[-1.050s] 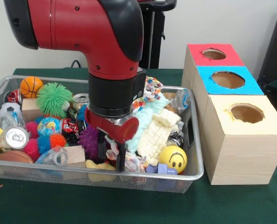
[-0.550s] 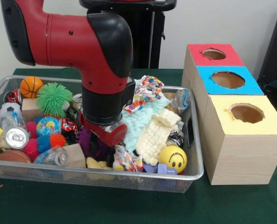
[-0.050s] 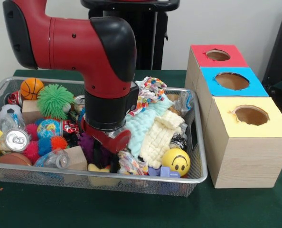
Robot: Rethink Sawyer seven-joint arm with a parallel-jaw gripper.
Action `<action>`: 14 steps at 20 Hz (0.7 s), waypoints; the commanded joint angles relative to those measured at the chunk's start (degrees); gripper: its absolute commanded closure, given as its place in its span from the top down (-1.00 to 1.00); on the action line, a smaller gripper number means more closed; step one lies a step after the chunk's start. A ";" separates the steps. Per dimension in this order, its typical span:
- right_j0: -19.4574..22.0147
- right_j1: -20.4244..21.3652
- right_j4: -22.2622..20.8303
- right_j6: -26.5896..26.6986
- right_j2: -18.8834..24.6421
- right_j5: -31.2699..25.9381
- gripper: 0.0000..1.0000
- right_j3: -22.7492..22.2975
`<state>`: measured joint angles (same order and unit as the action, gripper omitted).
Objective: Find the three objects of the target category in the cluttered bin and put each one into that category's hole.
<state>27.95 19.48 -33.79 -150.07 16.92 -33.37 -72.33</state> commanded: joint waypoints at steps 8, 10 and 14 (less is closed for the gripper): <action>-5.10 -3.92 -6.04 -4.18 -8.51 23.08 1.00 -5.44; -3.94 -3.83 -5.23 -2.05 -7.76 22.85 1.00 -5.56; -1.22 -7.48 -4.12 2.38 -5.08 20.52 1.00 -2.34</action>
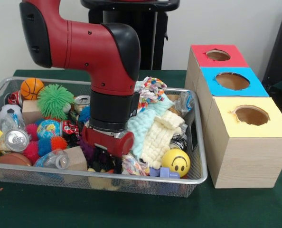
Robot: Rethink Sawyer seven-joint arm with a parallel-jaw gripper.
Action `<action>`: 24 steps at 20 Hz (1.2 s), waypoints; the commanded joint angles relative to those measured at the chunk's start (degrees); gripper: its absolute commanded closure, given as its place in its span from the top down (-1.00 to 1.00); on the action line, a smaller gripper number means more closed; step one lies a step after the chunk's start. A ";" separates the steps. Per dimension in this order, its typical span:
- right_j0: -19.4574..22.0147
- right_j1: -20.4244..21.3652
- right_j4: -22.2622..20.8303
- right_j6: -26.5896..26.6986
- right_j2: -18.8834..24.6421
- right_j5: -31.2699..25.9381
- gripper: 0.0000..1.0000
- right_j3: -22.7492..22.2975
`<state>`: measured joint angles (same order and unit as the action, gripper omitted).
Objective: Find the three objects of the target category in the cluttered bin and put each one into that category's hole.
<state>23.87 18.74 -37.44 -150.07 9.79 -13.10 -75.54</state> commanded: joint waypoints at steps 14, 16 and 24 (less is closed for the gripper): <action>4.78 -7.90 0.29 8.24 5.39 -6.03 -1.00 2.79; 4.54 -6.51 0.95 6.82 4.94 -6.42 -1.00 1.85; -1.31 13.69 0.18 3.86 -2.04 -7.49 -1.00 -7.16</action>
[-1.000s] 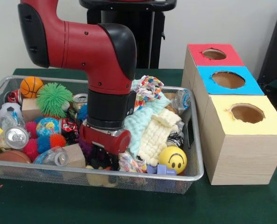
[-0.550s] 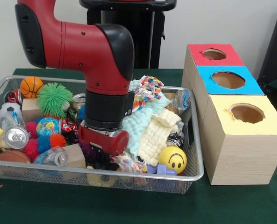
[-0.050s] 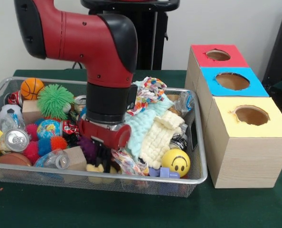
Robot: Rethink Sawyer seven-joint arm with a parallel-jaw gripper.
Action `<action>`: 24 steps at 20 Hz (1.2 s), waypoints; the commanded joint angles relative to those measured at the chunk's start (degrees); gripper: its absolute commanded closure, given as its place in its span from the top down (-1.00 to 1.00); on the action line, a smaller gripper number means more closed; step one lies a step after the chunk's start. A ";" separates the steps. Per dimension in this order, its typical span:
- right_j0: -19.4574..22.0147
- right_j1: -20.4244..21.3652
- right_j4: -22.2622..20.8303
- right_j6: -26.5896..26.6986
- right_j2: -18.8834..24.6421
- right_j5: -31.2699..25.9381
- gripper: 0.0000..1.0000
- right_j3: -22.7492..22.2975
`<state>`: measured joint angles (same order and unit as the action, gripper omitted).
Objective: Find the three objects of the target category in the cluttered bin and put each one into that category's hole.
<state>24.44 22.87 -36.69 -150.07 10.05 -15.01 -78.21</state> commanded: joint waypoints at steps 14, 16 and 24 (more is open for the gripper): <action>8.66 20.71 15.15 16.20 13.82 -25.11 -1.00 -12.22; 10.30 22.52 20.48 15.35 16.66 -31.52 -1.00 -15.04; 9.64 25.48 32.76 5.84 17.86 -43.88 -1.00 -20.75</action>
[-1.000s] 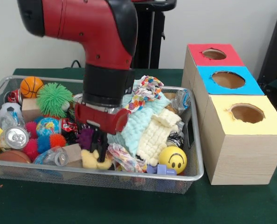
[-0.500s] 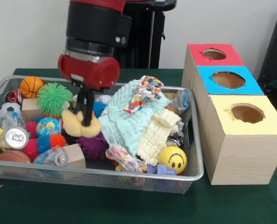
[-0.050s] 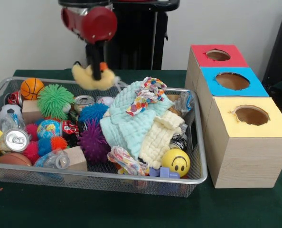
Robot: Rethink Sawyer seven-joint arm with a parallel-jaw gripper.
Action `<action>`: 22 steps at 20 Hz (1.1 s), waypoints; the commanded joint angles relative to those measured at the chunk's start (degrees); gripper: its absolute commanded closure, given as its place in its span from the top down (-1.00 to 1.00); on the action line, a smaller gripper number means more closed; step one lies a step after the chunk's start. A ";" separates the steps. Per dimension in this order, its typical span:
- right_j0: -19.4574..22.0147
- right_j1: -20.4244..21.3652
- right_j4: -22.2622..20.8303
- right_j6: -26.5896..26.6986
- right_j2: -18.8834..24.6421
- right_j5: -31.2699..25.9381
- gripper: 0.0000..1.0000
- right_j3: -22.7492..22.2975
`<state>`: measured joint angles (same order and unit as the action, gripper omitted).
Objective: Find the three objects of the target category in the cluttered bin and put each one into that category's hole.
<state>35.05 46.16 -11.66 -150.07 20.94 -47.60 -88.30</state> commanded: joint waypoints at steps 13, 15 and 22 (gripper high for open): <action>-5.97 3.12 20.23 -2.52 3.25 -5.19 -1.00 -23.35; -7.06 2.74 20.58 -2.91 2.44 -2.56 -1.00 -24.93; -13.29 0.80 19.75 -9.29 -1.99 3.13 -1.00 -27.27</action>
<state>24.32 49.27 5.39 -150.07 21.07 -49.03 -108.74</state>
